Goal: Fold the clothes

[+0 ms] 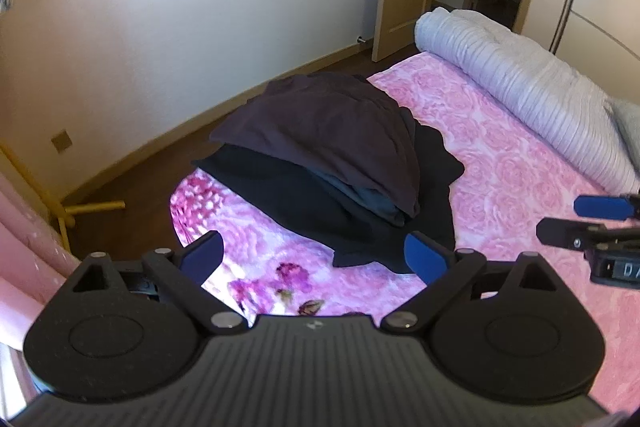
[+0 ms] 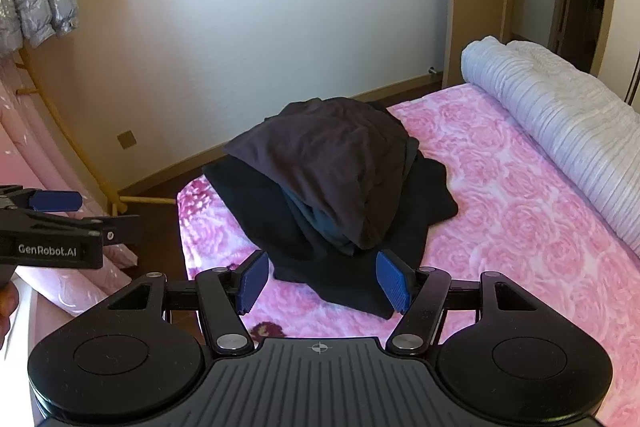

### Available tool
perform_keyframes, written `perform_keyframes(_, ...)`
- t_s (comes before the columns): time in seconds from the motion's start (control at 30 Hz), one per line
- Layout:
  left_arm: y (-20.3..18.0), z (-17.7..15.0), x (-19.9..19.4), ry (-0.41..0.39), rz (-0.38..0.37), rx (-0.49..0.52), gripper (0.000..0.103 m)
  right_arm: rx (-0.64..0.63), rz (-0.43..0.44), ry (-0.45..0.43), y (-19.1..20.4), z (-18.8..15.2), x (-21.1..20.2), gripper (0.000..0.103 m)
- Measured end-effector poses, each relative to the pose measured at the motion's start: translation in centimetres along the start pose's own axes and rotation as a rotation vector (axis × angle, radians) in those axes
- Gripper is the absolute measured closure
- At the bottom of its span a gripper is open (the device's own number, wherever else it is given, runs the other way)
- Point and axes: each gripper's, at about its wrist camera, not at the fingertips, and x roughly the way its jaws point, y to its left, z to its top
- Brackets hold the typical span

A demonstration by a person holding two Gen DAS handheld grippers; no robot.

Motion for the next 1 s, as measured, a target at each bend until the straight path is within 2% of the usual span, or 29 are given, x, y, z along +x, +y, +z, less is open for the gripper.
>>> perform_keyframes(0.3,0.0,-2.2,-1.0,-0.055,-0.017,-0.081,0.008,-0.006,0.044,-0.042,-0.2,0.5,0.2,0.039)
perform_keyframes(0.4,0.7,-1.7,-0.2,-0.015,-0.01,-0.106,0.009,-0.015,0.054,-0.053,-0.3,0.7,0.0,0.039)
perform_keyframes(1.0,0.0,-1.1,-0.7,-0.011,0.044,-0.105,0.009,-0.035,0.104,-0.046,-1.7,1.3,0.6,0.039)
